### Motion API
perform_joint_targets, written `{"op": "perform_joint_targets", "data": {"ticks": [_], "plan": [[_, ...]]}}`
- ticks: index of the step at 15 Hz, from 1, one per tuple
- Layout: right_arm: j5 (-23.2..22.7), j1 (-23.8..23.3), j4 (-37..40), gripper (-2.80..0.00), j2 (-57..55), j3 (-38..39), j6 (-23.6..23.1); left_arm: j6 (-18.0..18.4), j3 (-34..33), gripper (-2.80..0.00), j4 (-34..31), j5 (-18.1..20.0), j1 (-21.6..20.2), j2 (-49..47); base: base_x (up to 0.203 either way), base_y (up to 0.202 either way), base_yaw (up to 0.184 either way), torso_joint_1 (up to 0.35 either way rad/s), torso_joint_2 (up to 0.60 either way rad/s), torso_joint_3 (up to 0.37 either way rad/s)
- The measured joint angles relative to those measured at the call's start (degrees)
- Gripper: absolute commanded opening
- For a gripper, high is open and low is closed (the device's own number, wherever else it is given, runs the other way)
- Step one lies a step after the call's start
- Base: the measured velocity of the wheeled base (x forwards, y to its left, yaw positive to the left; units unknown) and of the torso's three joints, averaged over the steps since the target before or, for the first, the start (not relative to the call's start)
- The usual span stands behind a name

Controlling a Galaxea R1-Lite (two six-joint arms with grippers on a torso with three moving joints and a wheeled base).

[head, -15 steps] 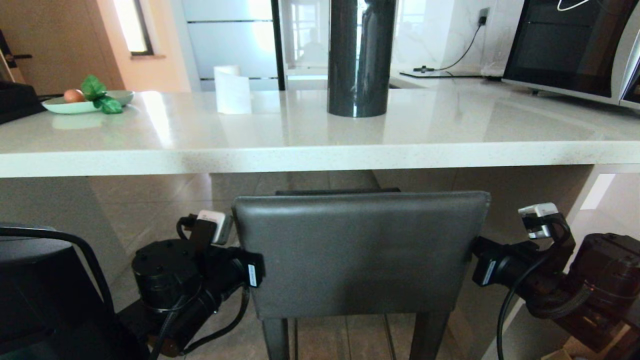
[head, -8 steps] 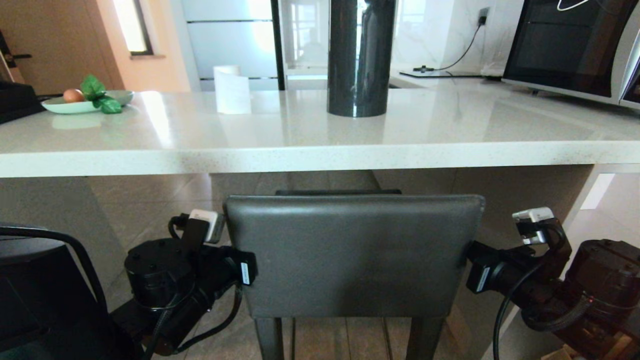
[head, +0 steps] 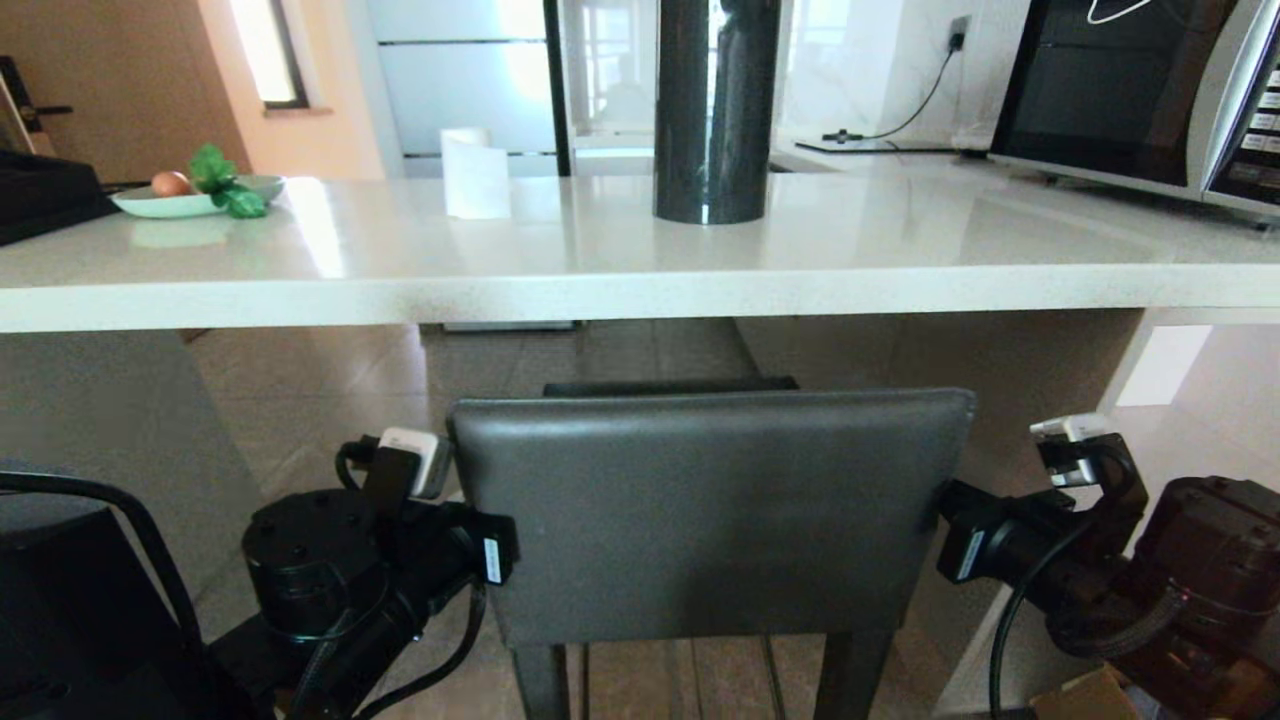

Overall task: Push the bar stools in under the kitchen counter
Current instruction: Pull the gray chair out from under the dining table

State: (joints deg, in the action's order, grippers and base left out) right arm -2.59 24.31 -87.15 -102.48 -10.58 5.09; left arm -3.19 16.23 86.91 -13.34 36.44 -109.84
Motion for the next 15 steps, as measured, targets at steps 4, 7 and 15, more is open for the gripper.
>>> {"op": "perform_joint_targets", "data": {"ticks": [4,7,15], "plan": [[0.1,0.0,0.2,-2.80,0.4,-0.3,-0.1,0.0,0.4,-2.80,-0.1,0.0,0.2,0.2,-0.190,0.000,-0.002,0.001,0.00,0.001],[0.2,0.0,0.3,-2.80,0.7,-0.3,-0.2,0.1,0.6,-2.80,-0.1,0.0,0.3,0.4,-0.194,0.000,-0.002,0.003,0.00,0.002],[0.0,0.1,0.2,-2.80,1.0,-0.1,-0.2,1.2,-0.4,-2.80,0.2,-2.1,1.2,1.1,-0.195,0.000,-0.001,0.002,0.00,0.001]]}}
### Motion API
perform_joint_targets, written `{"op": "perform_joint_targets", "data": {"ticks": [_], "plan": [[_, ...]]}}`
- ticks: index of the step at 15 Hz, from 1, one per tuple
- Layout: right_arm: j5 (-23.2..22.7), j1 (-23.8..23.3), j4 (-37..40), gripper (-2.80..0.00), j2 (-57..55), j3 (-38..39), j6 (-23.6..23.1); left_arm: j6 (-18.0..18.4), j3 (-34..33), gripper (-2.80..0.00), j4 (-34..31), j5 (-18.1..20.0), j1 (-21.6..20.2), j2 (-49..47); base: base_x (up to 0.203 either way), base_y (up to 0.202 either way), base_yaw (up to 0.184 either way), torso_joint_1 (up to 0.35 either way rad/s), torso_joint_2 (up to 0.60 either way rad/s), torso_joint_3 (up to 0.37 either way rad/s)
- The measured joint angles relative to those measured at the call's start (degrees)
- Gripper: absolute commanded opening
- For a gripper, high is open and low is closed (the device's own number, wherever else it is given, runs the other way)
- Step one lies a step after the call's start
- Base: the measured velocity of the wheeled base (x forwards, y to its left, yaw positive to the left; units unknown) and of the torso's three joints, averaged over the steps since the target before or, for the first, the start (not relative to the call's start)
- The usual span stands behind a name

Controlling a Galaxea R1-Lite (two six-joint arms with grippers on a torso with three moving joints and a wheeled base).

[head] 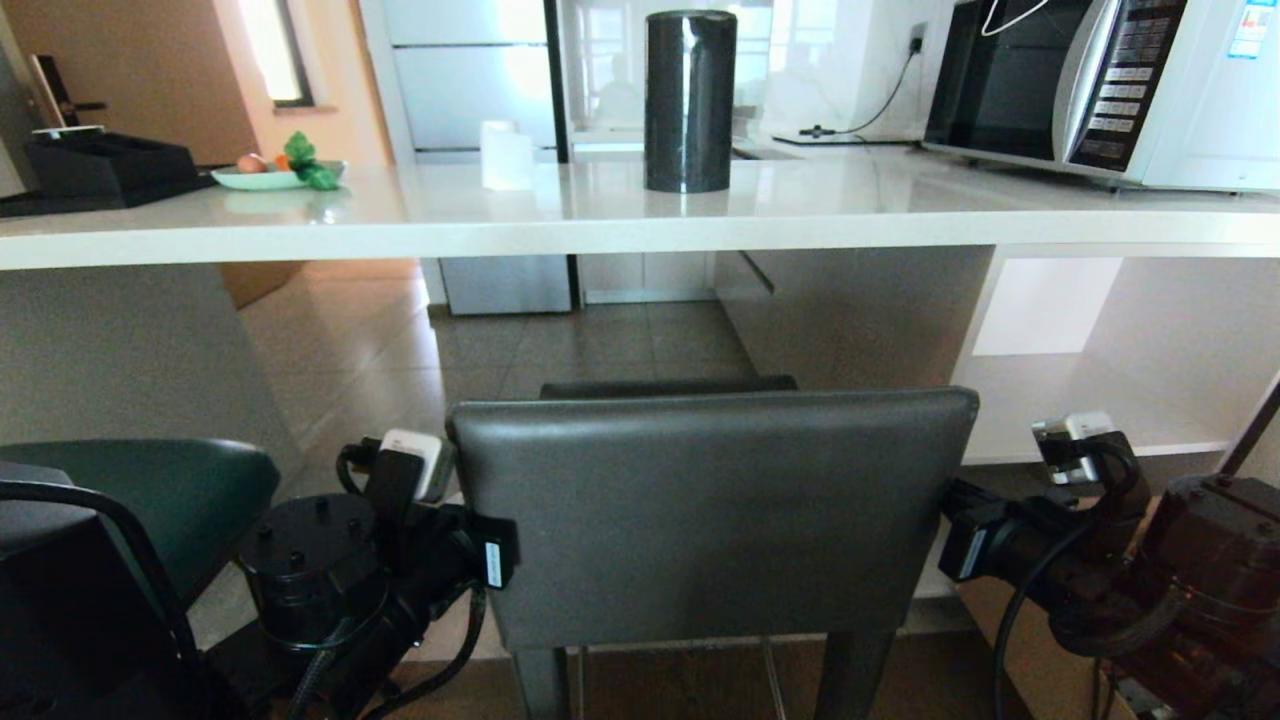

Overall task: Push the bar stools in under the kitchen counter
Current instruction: Pull the gray chair out from under the dining table

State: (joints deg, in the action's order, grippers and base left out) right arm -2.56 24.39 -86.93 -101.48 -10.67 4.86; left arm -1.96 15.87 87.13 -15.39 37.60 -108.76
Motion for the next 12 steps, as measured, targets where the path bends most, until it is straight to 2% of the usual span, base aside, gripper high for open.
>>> {"op": "perform_joint_targets", "data": {"ticks": [12], "plan": [[1.8,0.9,-0.1,-2.80,0.5,0.3,0.0,0.1,-0.6,-2.80,-0.1,-0.2,0.4,0.6,-0.197,0.000,-0.001,0.003,0.00,0.002]]}}
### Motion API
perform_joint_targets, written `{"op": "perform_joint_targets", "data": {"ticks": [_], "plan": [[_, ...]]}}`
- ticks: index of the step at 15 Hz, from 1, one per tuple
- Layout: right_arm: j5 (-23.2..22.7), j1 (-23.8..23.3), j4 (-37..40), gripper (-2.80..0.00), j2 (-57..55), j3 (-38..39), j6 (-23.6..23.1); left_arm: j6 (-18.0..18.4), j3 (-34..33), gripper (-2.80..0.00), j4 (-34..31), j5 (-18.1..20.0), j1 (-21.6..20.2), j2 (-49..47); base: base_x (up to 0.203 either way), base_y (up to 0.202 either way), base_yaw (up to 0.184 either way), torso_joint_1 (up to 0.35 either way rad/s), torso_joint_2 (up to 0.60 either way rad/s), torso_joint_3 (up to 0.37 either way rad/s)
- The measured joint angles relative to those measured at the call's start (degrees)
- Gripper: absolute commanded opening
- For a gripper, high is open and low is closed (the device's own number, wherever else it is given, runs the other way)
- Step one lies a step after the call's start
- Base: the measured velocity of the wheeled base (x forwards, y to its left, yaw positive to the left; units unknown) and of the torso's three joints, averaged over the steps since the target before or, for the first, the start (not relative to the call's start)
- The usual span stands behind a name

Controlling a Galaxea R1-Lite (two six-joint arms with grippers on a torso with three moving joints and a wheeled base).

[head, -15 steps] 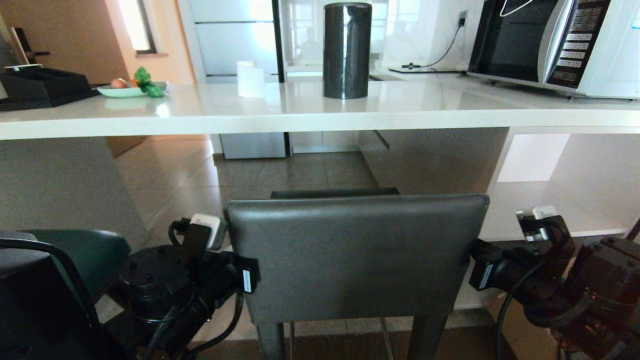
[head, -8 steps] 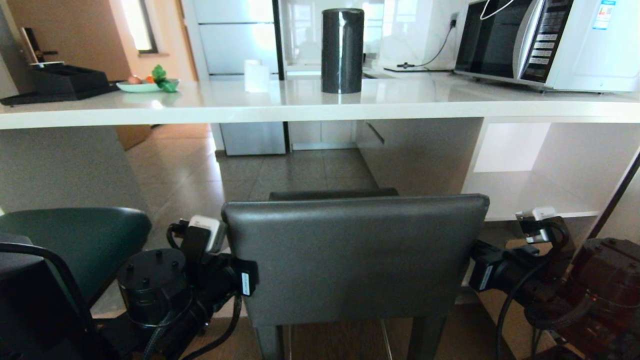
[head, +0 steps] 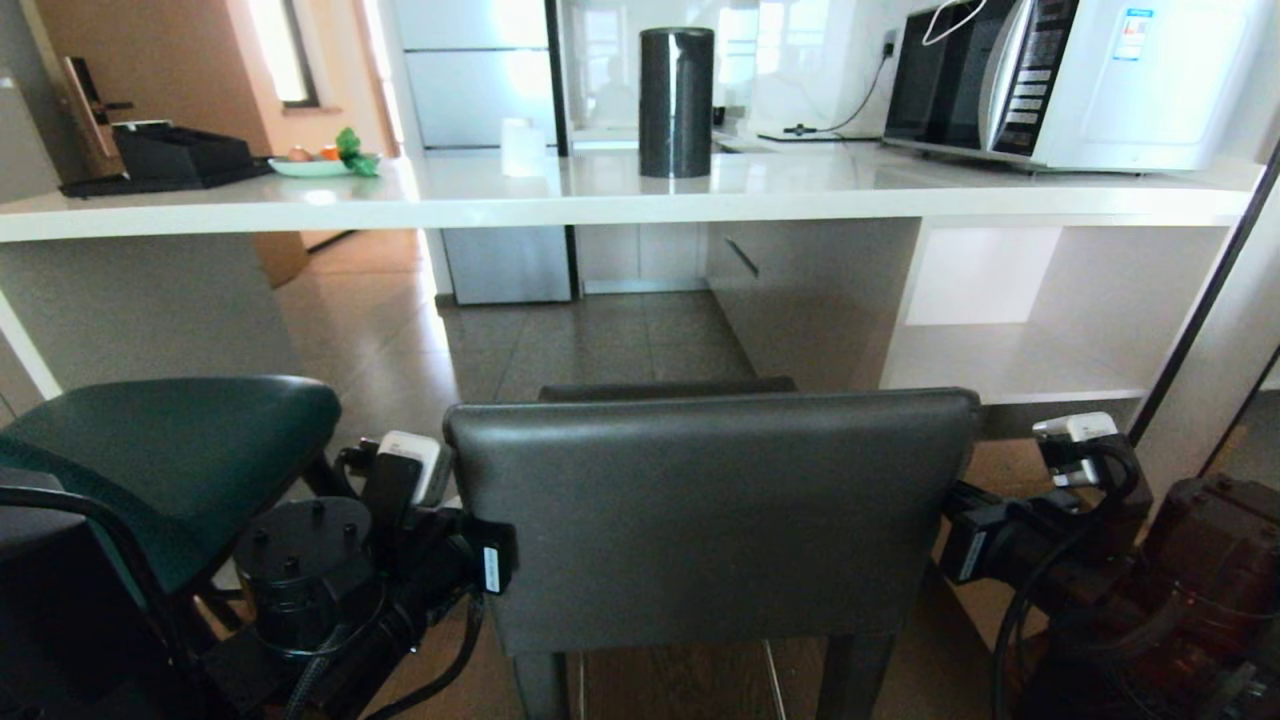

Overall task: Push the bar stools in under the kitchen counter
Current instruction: Pull the gray chair out from under the dining table

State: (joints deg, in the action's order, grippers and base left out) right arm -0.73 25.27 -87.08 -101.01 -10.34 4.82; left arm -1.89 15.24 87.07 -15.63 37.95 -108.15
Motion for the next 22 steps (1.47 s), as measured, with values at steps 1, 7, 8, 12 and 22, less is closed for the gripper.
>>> {"op": "perform_joint_targets", "data": {"ticks": [1,7,8,12,22], "plan": [[0.0,0.0,0.0,-2.80,0.1,0.0,0.0,0.0,0.0,-2.80,0.0,0.0,0.0,0.0,-0.185,0.000,-0.009,0.002,0.00,0.006],[-0.3,-0.4,-0.4,-2.80,0.7,0.3,0.2,0.1,-0.6,-2.80,0.5,0.2,-1.1,0.5,-0.021,0.000,0.000,0.000,0.00,0.000],[-1.3,-1.9,-0.3,-2.80,0.8,0.4,0.3,0.1,-1.3,-2.80,0.6,0.6,-2.1,0.6,0.000,0.000,0.000,0.000,0.00,0.000],[-8.6,-11.7,-0.8,-2.80,1.7,2.1,0.3,-0.3,-6.1,-2.80,0.8,1.2,-6.4,1.8,0.000,0.000,0.000,0.000,0.00,0.000],[-11.1,-12.1,-0.2,-2.80,4.2,7.6,-0.3,-0.8,-8.5,-2.80,0.1,-0.1,-2.9,2.7,0.000,0.000,0.000,0.000,0.00,0.000]]}}
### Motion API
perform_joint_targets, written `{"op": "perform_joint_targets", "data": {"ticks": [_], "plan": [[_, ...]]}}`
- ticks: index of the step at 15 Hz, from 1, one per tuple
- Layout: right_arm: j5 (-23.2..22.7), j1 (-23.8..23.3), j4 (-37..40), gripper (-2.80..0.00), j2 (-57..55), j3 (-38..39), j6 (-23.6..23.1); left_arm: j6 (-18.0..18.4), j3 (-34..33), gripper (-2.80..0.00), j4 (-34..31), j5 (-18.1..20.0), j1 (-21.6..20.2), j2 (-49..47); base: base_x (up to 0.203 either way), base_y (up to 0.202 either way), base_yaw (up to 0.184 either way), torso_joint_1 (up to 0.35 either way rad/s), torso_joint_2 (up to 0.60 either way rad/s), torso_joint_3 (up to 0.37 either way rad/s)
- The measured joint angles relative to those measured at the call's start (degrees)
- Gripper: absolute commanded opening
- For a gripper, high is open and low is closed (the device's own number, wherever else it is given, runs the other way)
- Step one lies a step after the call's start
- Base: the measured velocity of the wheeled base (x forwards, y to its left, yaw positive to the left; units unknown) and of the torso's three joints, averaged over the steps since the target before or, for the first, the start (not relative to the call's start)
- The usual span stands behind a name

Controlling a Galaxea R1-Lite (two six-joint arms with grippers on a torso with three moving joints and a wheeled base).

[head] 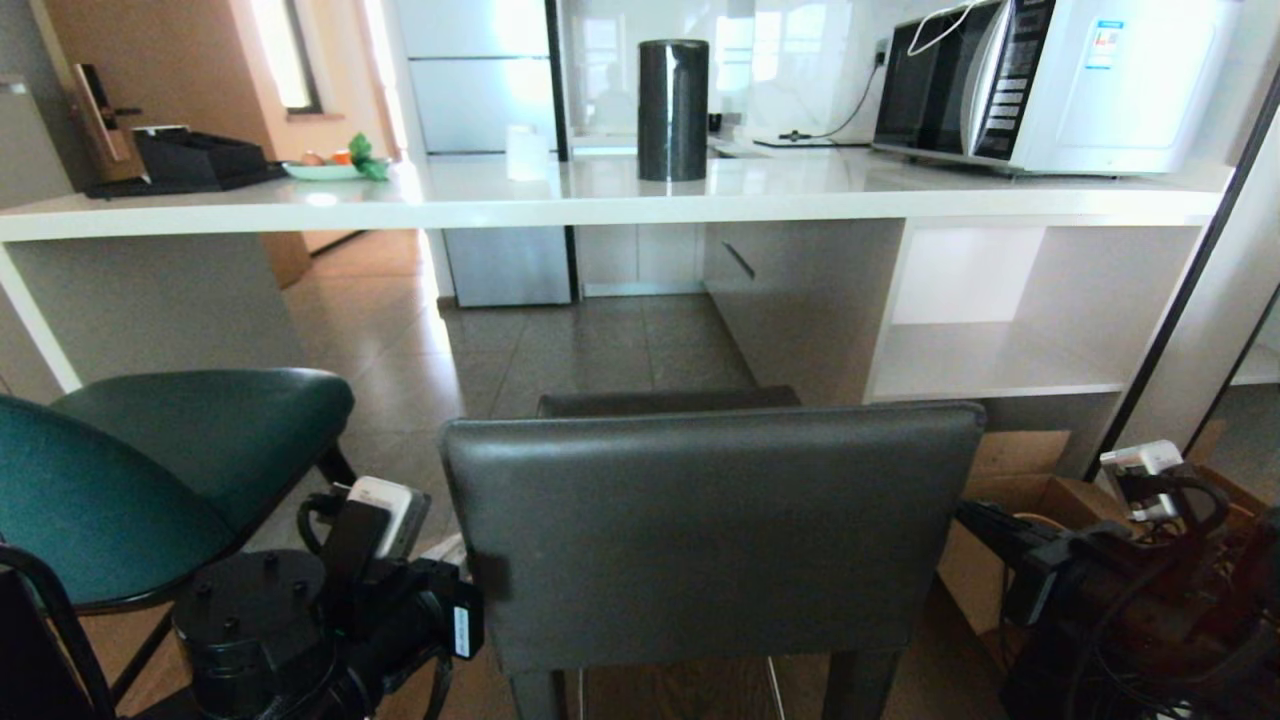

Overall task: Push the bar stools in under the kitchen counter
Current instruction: Pull the gray chair out from under the dining table

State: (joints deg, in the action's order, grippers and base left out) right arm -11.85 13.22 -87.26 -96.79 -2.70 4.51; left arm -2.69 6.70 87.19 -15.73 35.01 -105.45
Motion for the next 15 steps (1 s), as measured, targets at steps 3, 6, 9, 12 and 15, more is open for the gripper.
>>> {"op": "perform_joint_targets", "data": {"ticks": [3,6,9,12,15], "plan": [[1.6,2.5,0.1,-2.80,-1.2,-3.0,0.2,0.0,2.6,-2.80,-0.1,-0.3,0.6,-1.8,0.000,0.000,0.000,0.000,0.00,0.000],[2.3,3.7,0.0,-2.80,-4.4,-5.9,0.3,-0.1,4.8,-2.80,0.0,-0.4,0.4,-3.9,0.000,0.000,0.000,0.000,0.00,0.000],[2.4,4.4,0.0,-2.80,-7.2,-8.0,0.2,-0.3,5.6,-2.80,0.2,-0.3,-0.3,-5.2,0.000,0.000,0.000,0.000,0.00,0.000],[2.8,5.2,-0.1,-2.80,-9.9,-10.4,0.1,-0.3,6.7,-2.80,0.0,0.1,-1.1,-6.0,0.000,0.000,0.000,0.000,0.00,0.000],[2.8,5.6,-0.1,-2.80,-11.9,-12.2,0.1,0.0,8.2,-2.80,-0.2,0.2,-1.8,-6.7,0.000,0.000,0.000,0.000,0.00,0.000]]}}
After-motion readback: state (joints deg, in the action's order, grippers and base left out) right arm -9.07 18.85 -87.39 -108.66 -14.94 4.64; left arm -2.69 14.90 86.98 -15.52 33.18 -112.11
